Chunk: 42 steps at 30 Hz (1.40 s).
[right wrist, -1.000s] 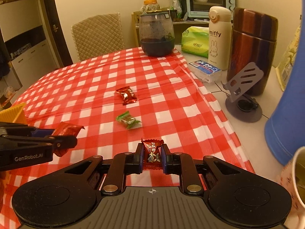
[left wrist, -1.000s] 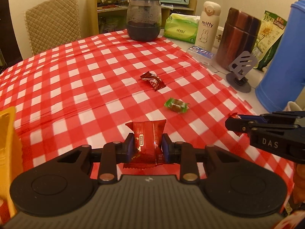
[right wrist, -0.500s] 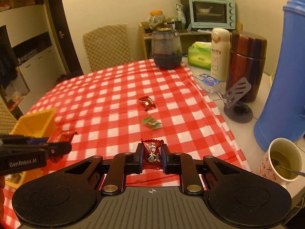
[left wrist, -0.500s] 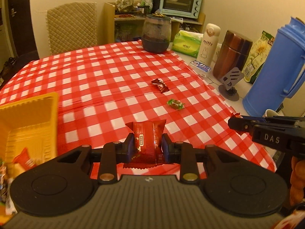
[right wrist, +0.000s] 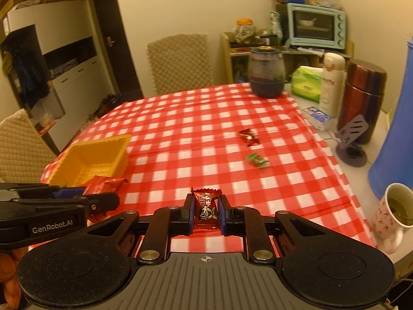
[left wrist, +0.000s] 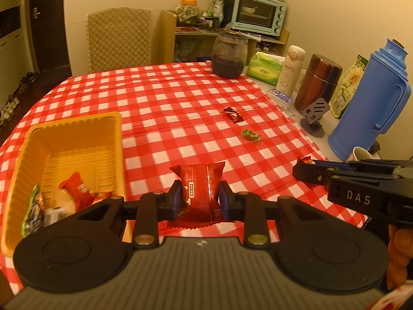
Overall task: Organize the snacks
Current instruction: 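Carry both held snacks over the orange tray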
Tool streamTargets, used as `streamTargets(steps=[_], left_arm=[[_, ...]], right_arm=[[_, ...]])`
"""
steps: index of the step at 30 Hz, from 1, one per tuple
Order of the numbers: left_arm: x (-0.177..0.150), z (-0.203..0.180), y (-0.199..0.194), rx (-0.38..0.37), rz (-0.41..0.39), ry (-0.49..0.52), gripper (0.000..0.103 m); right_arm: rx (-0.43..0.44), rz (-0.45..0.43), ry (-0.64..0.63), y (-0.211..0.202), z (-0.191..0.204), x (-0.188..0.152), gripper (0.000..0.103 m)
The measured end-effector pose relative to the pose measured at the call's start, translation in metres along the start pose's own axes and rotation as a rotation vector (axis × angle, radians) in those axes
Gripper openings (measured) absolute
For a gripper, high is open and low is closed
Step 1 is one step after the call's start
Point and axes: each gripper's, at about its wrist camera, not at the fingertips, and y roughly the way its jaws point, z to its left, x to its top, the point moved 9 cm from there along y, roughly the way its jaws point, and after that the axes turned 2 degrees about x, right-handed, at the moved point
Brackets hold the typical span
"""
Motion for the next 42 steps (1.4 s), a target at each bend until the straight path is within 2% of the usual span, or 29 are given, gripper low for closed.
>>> streamTargets(steps=[9,23,33,42], left_arm=[[-0.013,0.042,-0.028,0.05,-0.01,-0.075,0.027],[-0.033,0.12,-0.06,0.152,-0.009,-0.189,0.027],[-0.037,0.155,-0.065,0.184,-0.012,-0.229,0.027],[-0.032,0.18,-0.052,0.193,-0.001,-0.235,0.027]], right_arm=[[0.046,0.015,-0.075,-0.001,0.047,-0.006,0.019],[0.153,0.053,-0.186,0.025,0.128,-0.017,0.019],[0.2,0.071,-0.227,0.048,0.163,-0.015,0.019],[0.226,0.078,-0.247,0.075,0.186,-0.004,0.019]])
